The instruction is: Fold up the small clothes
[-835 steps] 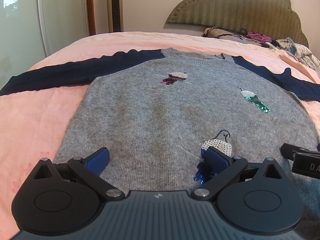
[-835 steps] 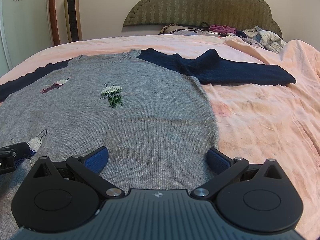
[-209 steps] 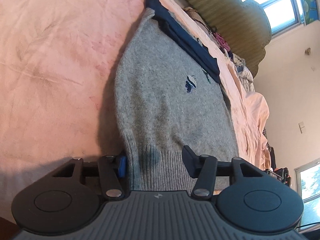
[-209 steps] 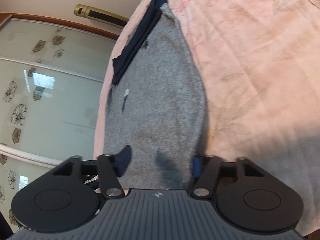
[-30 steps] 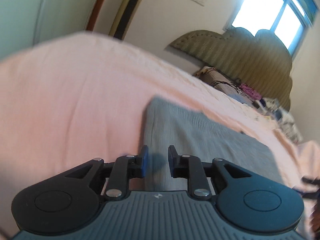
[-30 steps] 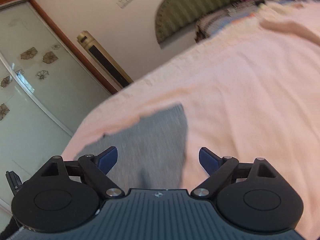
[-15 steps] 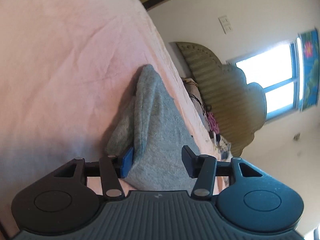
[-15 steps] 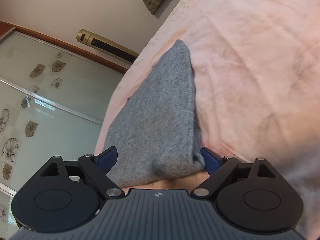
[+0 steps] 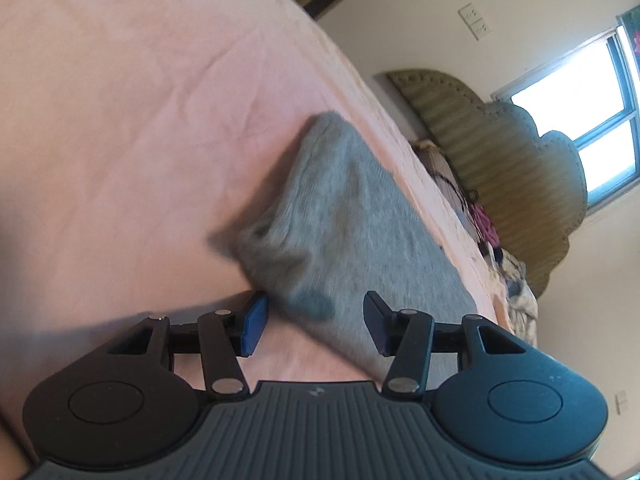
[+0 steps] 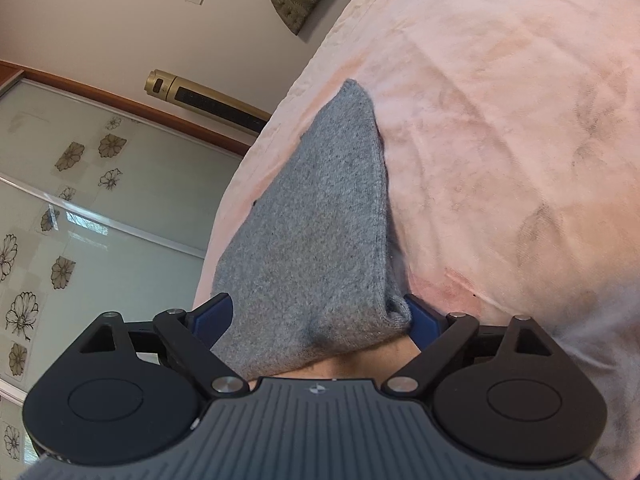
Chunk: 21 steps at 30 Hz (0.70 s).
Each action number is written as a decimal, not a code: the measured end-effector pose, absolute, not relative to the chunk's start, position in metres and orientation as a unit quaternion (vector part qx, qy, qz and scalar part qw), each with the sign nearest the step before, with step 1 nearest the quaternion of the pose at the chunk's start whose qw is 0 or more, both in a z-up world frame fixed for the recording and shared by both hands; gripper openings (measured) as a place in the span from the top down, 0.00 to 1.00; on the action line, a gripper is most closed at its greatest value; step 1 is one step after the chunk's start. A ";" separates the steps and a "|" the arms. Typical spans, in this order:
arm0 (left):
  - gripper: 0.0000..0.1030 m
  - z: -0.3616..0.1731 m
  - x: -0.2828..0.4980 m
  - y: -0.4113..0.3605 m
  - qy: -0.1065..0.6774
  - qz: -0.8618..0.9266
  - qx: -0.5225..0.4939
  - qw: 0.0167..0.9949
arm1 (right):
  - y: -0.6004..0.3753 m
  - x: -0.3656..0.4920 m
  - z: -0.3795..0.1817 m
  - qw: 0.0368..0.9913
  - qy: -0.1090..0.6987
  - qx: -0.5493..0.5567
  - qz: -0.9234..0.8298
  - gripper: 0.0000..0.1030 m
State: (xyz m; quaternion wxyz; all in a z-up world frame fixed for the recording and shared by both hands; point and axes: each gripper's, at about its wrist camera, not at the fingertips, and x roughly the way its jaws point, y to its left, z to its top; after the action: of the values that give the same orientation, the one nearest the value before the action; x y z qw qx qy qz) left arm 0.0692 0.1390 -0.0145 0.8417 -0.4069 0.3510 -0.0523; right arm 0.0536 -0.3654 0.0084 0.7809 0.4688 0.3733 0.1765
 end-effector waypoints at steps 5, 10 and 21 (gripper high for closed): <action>0.56 -0.016 0.091 0.133 0.337 -0.033 -0.412 0.846 | -0.358 0.062 0.009 0.784 0.368 0.475 0.157 0.20; 0.93 -0.013 0.090 0.129 0.338 -0.024 -0.381 0.860 | -0.350 0.074 -0.012 0.782 0.405 0.454 0.137 0.85; 0.96 0.016 0.052 0.135 0.301 -0.039 -0.343 0.889 | -0.375 0.043 0.015 0.806 0.359 0.448 0.146 0.88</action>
State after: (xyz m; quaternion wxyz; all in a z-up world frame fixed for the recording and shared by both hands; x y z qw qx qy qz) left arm 0.0516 0.1353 0.0158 0.8889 -0.3429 0.3012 -0.0393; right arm 0.0432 -0.3753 0.0149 0.8057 0.4479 0.3591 0.1460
